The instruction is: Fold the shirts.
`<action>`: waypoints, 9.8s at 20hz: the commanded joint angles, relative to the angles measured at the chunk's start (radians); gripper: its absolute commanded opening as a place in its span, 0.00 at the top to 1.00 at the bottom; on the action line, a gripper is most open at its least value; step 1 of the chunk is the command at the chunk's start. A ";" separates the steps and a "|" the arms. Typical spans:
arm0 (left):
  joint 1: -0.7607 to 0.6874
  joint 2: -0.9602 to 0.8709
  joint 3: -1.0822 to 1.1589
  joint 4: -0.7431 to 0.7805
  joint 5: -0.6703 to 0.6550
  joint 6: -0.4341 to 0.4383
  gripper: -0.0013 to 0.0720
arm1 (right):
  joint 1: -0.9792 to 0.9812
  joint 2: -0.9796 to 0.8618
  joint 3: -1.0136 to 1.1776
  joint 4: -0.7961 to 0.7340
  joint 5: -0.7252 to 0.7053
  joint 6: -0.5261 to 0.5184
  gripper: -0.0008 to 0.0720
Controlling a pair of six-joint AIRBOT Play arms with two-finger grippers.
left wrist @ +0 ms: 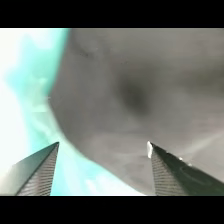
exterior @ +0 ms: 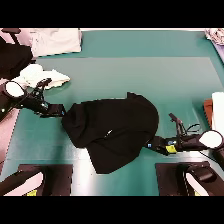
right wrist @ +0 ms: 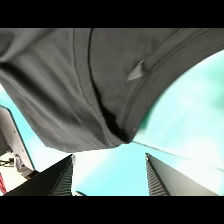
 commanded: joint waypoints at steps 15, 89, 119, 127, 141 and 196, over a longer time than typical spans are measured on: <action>0.004 0.001 -0.229 -0.199 0.207 -0.027 0.11 | 0.256 0.016 0.000 -0.069 -0.134 0.231 0.28; -0.016 -0.035 0.578 -0.382 -0.121 -0.308 0.94 | -0.455 -0.341 0.863 -0.025 0.028 -0.238 0.96; -0.119 0.084 0.174 0.026 -0.135 -0.232 0.19 | -0.654 -0.787 0.875 -0.129 0.149 -0.617 0.10; -0.119 0.326 -0.303 -0.060 -0.205 -0.323 0.00 | -0.635 -0.615 0.630 -0.132 0.121 -0.632 0.10; -0.119 0.335 -0.528 -0.090 -0.032 -0.432 0.00 | -0.634 -0.575 0.559 -0.130 0.120 -0.632 0.10; -0.119 0.335 0.906 0.013 -0.030 -0.567 0.94 | -0.428 -0.281 1.530 -0.156 0.027 -0.594 0.96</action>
